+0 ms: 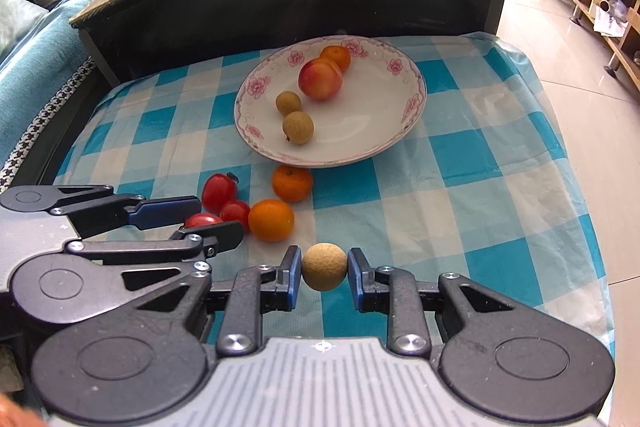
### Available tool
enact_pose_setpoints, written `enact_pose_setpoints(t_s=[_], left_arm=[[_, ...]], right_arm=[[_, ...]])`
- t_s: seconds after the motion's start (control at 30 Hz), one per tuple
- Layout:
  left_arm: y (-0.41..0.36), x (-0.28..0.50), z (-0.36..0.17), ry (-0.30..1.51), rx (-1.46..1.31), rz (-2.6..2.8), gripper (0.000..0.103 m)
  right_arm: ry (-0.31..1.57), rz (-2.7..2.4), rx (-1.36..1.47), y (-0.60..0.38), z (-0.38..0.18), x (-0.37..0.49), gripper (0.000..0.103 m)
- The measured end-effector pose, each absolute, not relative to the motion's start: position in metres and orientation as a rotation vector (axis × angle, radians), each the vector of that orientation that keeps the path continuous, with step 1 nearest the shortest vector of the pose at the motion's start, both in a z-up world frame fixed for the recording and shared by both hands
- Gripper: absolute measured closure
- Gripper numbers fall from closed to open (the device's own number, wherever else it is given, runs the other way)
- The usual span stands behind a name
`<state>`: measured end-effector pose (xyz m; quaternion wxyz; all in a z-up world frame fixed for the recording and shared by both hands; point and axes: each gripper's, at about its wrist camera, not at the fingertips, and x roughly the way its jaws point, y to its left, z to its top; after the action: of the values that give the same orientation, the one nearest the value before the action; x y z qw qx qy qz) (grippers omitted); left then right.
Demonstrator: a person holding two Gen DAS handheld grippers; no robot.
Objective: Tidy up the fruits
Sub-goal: 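Carry the cherry tomato and tan fruit over the white bowl and open both tools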
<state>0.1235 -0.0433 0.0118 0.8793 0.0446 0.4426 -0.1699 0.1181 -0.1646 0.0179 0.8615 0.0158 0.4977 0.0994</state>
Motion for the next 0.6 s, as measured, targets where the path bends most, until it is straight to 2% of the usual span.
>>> enact_pose_setpoints(t_s=[0.33,0.6], left_arm=[[-0.048,0.154,0.024,0.882,0.085,-0.35,0.063],[-0.049,0.182,0.013,0.898,0.079,-0.33,0.063]], right_arm=[[1.002,0.194,0.063,-0.171,0.029,0.144,0.074],[0.994,0.196,0.043,-0.169,0.026,0.177,0.074]])
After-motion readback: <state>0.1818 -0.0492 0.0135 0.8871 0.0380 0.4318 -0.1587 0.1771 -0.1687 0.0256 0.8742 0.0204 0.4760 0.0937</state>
